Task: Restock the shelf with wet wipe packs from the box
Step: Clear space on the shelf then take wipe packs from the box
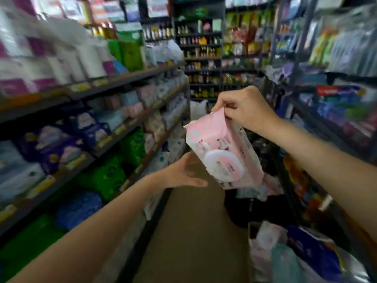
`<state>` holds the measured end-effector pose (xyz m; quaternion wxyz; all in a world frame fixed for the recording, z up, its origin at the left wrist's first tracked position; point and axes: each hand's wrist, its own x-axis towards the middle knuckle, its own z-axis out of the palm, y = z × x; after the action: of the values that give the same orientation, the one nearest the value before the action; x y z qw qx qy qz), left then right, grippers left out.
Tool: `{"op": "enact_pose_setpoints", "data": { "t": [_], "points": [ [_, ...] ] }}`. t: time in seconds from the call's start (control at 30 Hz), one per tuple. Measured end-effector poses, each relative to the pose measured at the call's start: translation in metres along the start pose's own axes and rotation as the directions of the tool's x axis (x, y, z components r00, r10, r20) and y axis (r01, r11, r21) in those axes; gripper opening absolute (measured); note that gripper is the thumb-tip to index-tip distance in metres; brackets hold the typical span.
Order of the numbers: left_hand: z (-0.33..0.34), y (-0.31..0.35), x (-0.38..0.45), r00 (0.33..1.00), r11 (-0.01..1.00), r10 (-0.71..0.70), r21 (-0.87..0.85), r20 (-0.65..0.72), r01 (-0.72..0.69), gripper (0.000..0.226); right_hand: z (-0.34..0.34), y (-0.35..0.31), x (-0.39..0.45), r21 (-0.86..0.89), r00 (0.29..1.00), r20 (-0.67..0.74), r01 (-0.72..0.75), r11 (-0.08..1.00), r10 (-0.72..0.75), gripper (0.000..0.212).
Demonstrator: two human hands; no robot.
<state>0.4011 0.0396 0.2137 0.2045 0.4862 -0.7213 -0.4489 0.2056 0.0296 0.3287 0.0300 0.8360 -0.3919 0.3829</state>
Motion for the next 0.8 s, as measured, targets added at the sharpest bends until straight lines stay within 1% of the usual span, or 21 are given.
{"op": "enact_pose_setpoints", "data": {
  "t": [0.07, 0.1, 0.17, 0.2, 0.23, 0.3, 0.37, 0.43, 0.53, 0.6, 0.63, 0.67, 0.7, 0.73, 0.77, 0.8],
  "points": [
    [-0.034, 0.009, -0.030, 0.994, 0.995, 0.093, -0.035, -0.058, -0.095, 0.102, 0.006, -0.045, 0.041, 0.076, 0.995, -0.070, 0.079, 0.994, -0.074, 0.018],
    [-0.053, 0.012, -0.046, 0.986, 0.988, 0.140, -0.056, -0.088, -0.146, 0.096, 0.010, -0.066, 0.061, 0.121, 0.989, -0.107, 0.110, 0.986, -0.097, 0.017],
    [-0.097, 0.016, -0.076, 0.962, 0.967, 0.217, -0.095, -0.163, -0.235, 0.075, 0.019, -0.108, 0.097, 0.211, 0.974, -0.190, 0.164, 0.964, -0.124, 0.016],
    [-0.118, 0.016, -0.092, 0.948, 0.960, 0.238, -0.093, -0.212, -0.262, 0.069, 0.025, -0.127, 0.114, 0.251, 0.964, -0.231, 0.191, 0.949, -0.132, 0.016],
    [-0.139, 0.015, -0.110, 0.930, 0.955, 0.256, -0.081, -0.263, -0.285, 0.069, 0.032, -0.147, 0.130, 0.290, 0.954, -0.268, 0.216, 0.932, -0.138, 0.015],
    [-0.179, 0.010, -0.139, 0.889, 0.939, 0.294, -0.065, -0.350, -0.336, 0.081, 0.045, -0.182, 0.160, 0.362, 0.940, -0.315, 0.247, 0.899, -0.131, 0.014],
    [-0.213, 0.006, -0.168, 0.836, 0.922, 0.308, -0.075, -0.454, -0.380, 0.088, 0.057, -0.214, 0.186, 0.438, 0.929, -0.344, 0.284, 0.853, -0.133, 0.015],
    [-0.238, 0.002, -0.197, 0.779, 0.906, 0.310, -0.080, -0.544, -0.416, 0.095, 0.069, -0.245, 0.207, 0.524, 0.929, -0.350, 0.301, 0.796, -0.121, 0.020],
    [-0.263, -0.006, -0.238, 0.697, 0.905, 0.299, -0.039, -0.652, -0.424, 0.090, 0.089, -0.281, 0.232, 0.616, 0.937, -0.319, 0.317, 0.721, -0.139, 0.029],
    [-0.276, -0.012, -0.262, 0.638, 0.907, 0.280, -0.020, -0.718, -0.422, 0.092, 0.104, -0.304, 0.245, 0.649, 0.935, -0.317, 0.338, 0.682, -0.162, 0.023],
    [-0.283, -0.015, -0.272, 0.607, 0.909, 0.270, -0.010, -0.748, -0.418, 0.093, 0.112, -0.316, 0.251, 0.668, 0.935, -0.320, 0.335, 0.665, -0.150, 0.016],
    [-0.289, -0.017, -0.282, 0.573, 0.908, 0.260, -0.006, -0.777, -0.420, 0.091, 0.121, -0.328, 0.257, 0.688, 0.944, -0.310, 0.302, 0.660, -0.109, 0.008],
    [-0.297, -0.019, -0.291, 0.541, 0.905, 0.240, -0.016, -0.806, -0.426, 0.087, 0.130, -0.338, 0.263, 0.717, 0.963, -0.265, 0.232, 0.658, -0.051, 0.004],
    [-0.303, -0.020, -0.299, 0.513, 0.897, 0.217, -0.038, -0.830, -0.441, 0.084, 0.139, -0.347, 0.267, 0.770, 0.987, -0.158, 0.115, 0.627, 0.013, 0.015],
    [-0.310, -0.022, -0.307, 0.486, 0.885, 0.182, -0.074, -0.855, -0.460, 0.081, 0.147, -0.357, 0.268, 0.850, 0.999, 0.043, -0.053, 0.525, 0.032, 0.030],
    [-0.318, -0.023, -0.315, 0.462, 0.866, 0.141, -0.116, -0.875, -0.486, 0.078, 0.155, -0.366, 0.268, 0.897, 0.963, 0.269, -0.237, 0.373, -0.036, 0.043]
  ]
}}
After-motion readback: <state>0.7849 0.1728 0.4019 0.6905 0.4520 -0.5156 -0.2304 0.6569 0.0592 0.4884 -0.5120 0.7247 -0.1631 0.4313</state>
